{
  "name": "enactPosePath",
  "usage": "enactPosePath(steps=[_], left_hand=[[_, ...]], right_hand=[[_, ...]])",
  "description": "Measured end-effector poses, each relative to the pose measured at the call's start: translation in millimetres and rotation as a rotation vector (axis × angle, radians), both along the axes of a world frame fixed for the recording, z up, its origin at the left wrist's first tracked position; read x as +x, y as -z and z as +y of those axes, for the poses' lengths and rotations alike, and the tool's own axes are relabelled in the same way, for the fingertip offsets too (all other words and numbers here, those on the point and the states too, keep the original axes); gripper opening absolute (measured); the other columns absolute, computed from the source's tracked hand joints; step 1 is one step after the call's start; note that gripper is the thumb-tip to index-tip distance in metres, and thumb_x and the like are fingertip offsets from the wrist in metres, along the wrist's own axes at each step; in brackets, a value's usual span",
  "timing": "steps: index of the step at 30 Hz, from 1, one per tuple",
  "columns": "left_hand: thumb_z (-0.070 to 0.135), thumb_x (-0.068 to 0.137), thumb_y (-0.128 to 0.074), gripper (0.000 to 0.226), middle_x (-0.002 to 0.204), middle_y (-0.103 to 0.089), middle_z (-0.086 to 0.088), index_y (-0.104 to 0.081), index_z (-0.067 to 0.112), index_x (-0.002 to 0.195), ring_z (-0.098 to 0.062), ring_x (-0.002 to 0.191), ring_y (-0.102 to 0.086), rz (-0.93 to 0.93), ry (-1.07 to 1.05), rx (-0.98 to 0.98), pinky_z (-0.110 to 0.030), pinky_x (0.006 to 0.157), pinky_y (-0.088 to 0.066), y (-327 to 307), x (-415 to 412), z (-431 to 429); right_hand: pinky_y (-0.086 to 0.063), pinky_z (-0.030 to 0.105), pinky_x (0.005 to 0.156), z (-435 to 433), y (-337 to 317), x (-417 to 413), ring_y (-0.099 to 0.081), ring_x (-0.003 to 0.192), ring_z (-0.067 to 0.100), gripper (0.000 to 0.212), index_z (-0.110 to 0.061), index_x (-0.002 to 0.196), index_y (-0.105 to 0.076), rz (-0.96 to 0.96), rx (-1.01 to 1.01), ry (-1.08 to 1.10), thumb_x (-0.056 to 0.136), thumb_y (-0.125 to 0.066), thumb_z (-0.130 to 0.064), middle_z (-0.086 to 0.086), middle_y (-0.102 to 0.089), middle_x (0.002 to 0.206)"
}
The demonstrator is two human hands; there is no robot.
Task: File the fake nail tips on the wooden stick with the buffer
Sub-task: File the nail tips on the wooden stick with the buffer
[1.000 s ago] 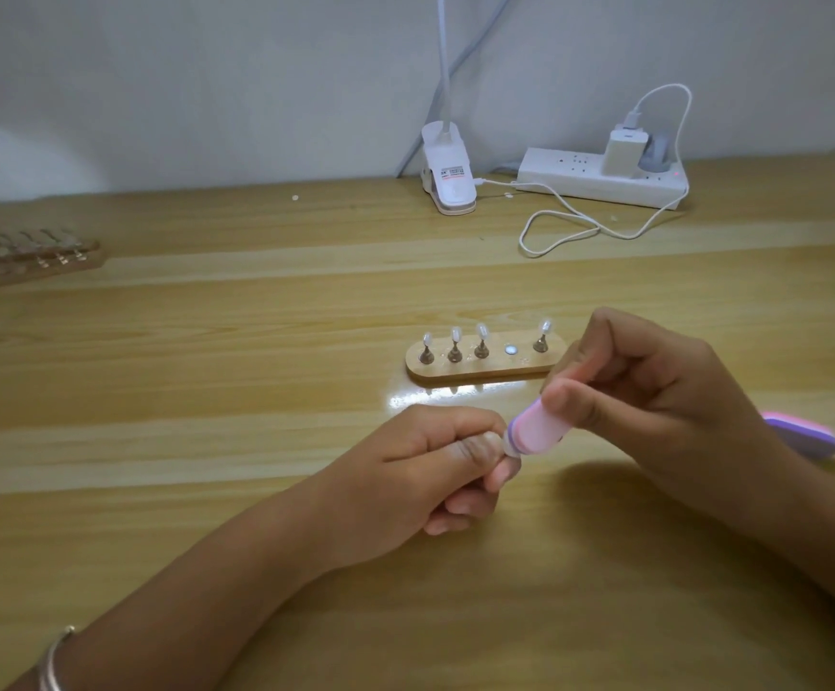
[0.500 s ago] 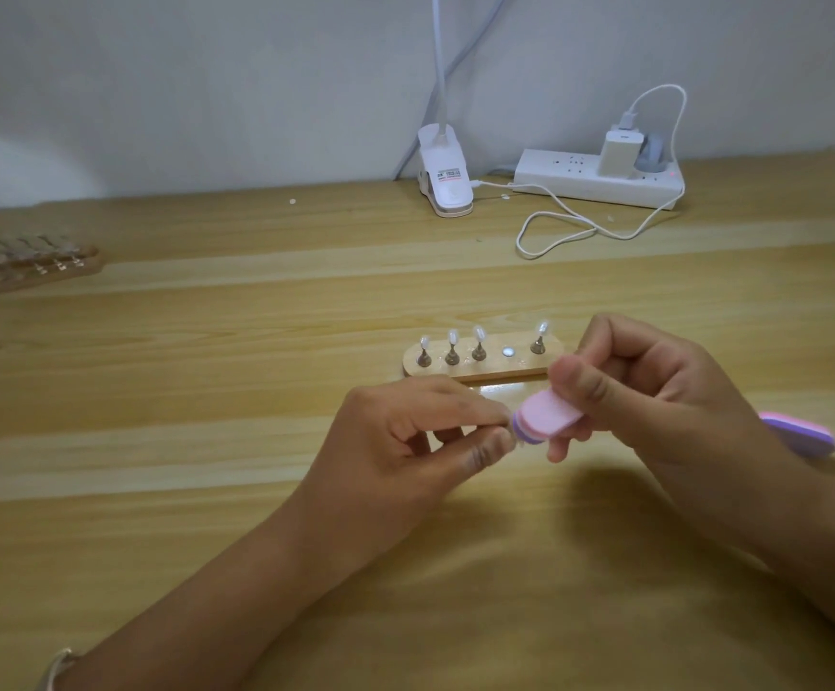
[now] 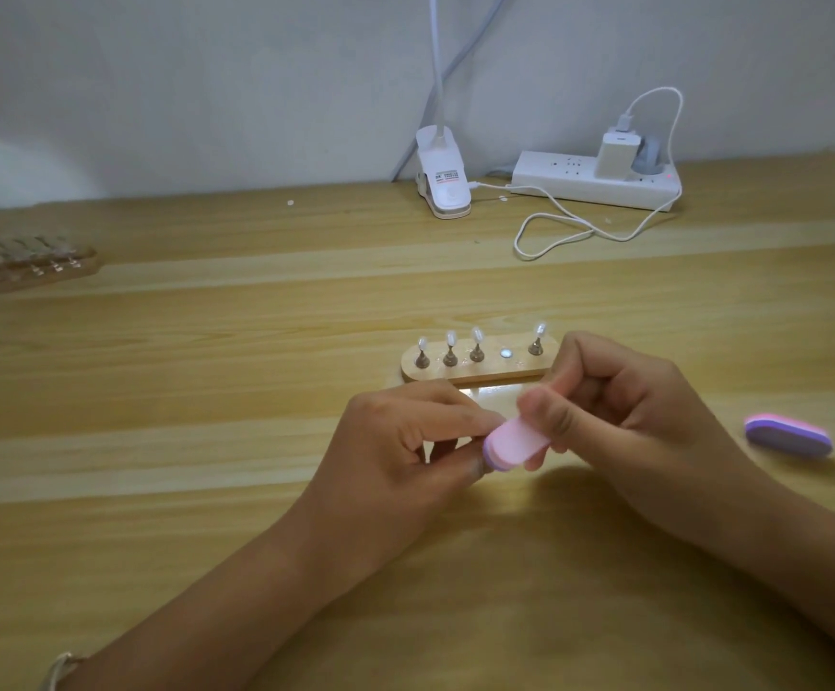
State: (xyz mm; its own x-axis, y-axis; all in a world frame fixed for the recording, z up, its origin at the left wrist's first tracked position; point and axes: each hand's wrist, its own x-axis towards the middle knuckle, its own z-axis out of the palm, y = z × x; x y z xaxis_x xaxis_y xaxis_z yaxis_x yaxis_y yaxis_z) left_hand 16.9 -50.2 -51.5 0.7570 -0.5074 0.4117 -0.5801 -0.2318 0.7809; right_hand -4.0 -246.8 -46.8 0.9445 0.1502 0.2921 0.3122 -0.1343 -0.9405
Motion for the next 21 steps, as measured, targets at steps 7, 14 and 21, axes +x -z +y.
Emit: enactPosePath(steps=[7,14,21], left_hand=[[0.016,0.083,-0.073,0.011,0.076,-0.069,0.006,-0.079,0.023,0.090,-0.007,0.061,-0.053,0.008,-0.023,-0.002,-0.008,0.056,-0.034,0.9,-0.1,-0.8],[0.010,0.083,-0.074,0.009,0.078,-0.071,0.005,-0.080,0.015,0.088,-0.010,0.063,-0.057,0.015,-0.038,-0.017,-0.008,0.059,-0.036,-0.2,1.0,1.4],[0.010,0.083,-0.075,0.008,0.077,-0.070,0.006,-0.080,0.014,0.088,-0.007,0.062,-0.055,0.015,-0.040,-0.024,-0.008,0.058,-0.036,-1.4,0.2,0.4]], right_hand=[[-0.047,0.011,0.059,-1.5,3.6,1.0,-0.063,0.060,0.001,0.029,-0.011,0.075,-0.056,-0.059,-0.025,0.001,0.085,-0.068,-0.034,-0.006,-0.068,0.067],[-0.044,0.009,0.057,-11.5,1.6,7.7,-0.060,0.056,-0.002,0.025,-0.005,0.074,-0.055,-0.089,-0.012,0.071,0.083,-0.066,-0.025,-0.012,-0.065,0.063],[-0.048,0.012,0.060,-8.1,0.7,5.7,-0.062,0.059,-0.002,0.025,-0.010,0.077,-0.052,-0.103,0.099,0.035,0.087,-0.066,-0.028,-0.009,-0.070,0.068]])
